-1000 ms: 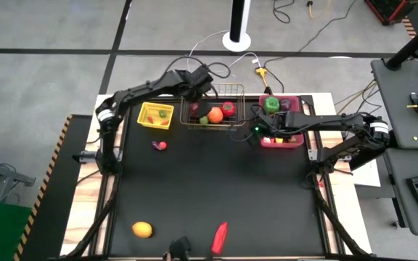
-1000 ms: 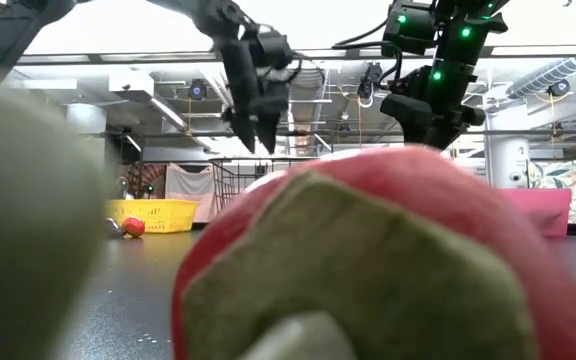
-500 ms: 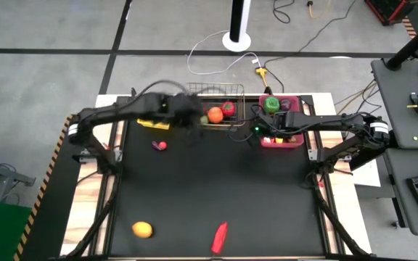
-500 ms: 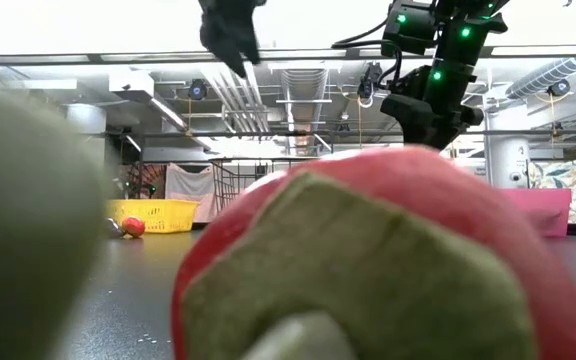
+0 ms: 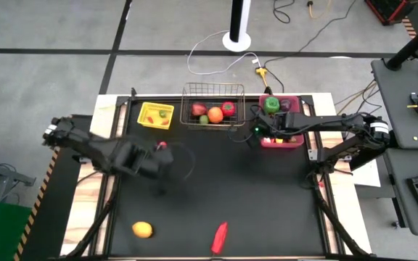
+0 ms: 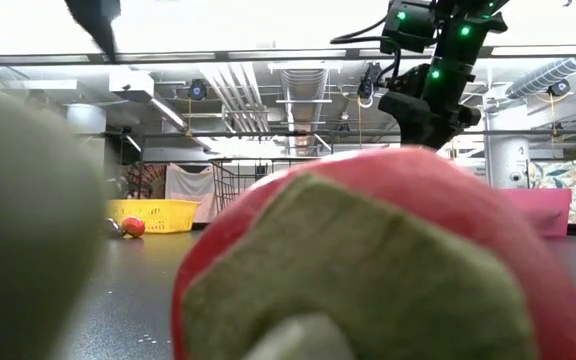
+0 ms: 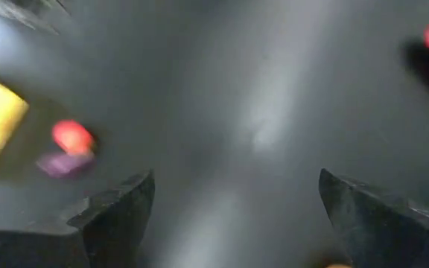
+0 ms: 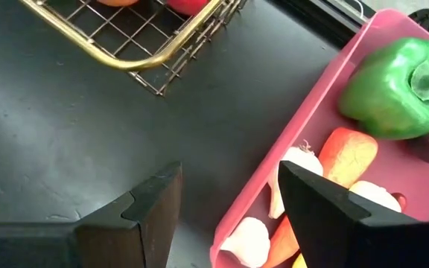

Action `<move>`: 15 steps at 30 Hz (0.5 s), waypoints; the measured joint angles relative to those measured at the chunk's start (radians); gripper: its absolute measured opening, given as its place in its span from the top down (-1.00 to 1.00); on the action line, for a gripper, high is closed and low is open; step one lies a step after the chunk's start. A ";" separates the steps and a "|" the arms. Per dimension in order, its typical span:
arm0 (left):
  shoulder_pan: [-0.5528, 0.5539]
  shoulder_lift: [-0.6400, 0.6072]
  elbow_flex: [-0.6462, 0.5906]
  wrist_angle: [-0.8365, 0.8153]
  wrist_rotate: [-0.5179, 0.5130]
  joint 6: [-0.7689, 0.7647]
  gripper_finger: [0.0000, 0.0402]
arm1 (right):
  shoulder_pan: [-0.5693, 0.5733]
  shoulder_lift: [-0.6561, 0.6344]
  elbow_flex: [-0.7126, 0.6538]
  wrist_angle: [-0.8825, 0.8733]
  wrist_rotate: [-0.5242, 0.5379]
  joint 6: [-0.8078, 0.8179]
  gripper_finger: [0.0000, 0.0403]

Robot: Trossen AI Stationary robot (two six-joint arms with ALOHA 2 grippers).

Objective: Sort produce into baskets
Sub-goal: Put the yellow lemon into the gold wire basket

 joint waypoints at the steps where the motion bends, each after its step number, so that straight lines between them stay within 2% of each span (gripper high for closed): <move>1: -0.038 -0.006 -0.021 0.001 0.019 -0.055 -0.79 | 0.002 0.000 0.000 -0.001 0.000 0.002 -0.08; 4: -0.146 -0.013 -0.071 0.007 0.068 -0.181 -0.79 | 0.009 0.000 0.000 0.001 0.000 0.006 -0.08; 9: -0.329 0.012 -0.140 0.021 0.127 -0.249 -0.79 | 0.012 0.000 0.000 0.008 -0.001 0.006 -0.08; 12: -0.400 0.039 -0.193 0.036 0.122 -0.343 -0.79 | 0.015 0.000 0.000 0.009 -0.009 0.007 -0.08; 15: -0.460 0.074 -0.235 0.129 0.161 -0.387 -0.79 | 0.022 0.000 0.000 0.016 -0.010 0.007 -0.08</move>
